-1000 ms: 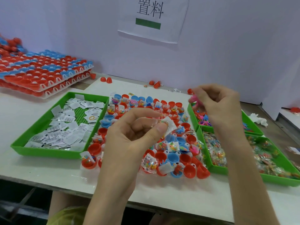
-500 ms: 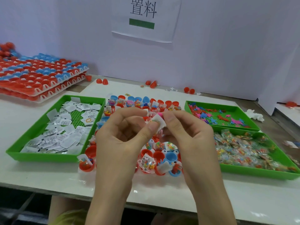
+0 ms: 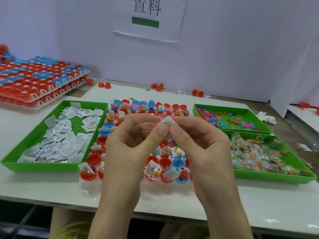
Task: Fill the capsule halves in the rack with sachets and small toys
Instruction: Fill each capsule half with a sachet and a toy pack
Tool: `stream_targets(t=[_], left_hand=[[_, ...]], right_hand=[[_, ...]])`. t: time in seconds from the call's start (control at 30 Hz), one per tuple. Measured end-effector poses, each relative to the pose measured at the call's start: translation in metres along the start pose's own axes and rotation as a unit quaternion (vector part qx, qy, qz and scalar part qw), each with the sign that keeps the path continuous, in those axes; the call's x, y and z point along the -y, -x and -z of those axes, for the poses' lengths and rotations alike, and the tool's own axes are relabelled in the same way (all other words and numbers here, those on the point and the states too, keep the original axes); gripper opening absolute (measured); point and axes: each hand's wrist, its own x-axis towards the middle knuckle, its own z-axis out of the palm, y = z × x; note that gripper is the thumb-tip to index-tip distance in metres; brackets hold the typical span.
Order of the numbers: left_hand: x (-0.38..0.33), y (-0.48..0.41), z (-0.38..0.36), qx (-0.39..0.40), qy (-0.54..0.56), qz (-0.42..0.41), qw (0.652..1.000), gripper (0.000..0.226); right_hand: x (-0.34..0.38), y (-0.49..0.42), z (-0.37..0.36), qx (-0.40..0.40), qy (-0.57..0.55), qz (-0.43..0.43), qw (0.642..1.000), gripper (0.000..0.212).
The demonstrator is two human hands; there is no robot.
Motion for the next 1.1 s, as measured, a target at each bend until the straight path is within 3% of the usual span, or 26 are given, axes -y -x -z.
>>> stream_targets(t=[0.33,0.57,0.73,0.83,0.97,1.1], left_hand=[[0.001,0.001,0.0,0.082,0.023,0.023,0.996,0.026],[0.003,0.002,-0.005,0.067,0.026,-0.003,0.997,0.032],[0.006,0.002,-0.006,0.056,0.015,-0.037,0.998,0.023],[0.001,0.002,-0.004,0.054,0.009,-0.056,0.997,0.017],[-0.004,0.002,-0.003,0.051,-0.115,-0.118,0.985,0.016],[-0.004,0.004,-0.006,0.082,-0.182,-0.137,0.97,0.02]], right_hand=[[0.0,0.0,0.012,0.037,-0.006,0.0,0.999,0.017],[-0.001,0.002,0.009,0.006,-0.047,0.008,0.999,0.019],[-0.002,0.003,0.003,0.0,-0.096,0.015,0.995,0.018],[-0.001,0.002,0.006,0.021,-0.05,0.028,0.998,0.013],[0.001,-0.001,0.022,0.064,0.086,0.059,0.992,0.021],[0.004,-0.001,0.034,0.102,0.128,0.07,0.984,0.022]])
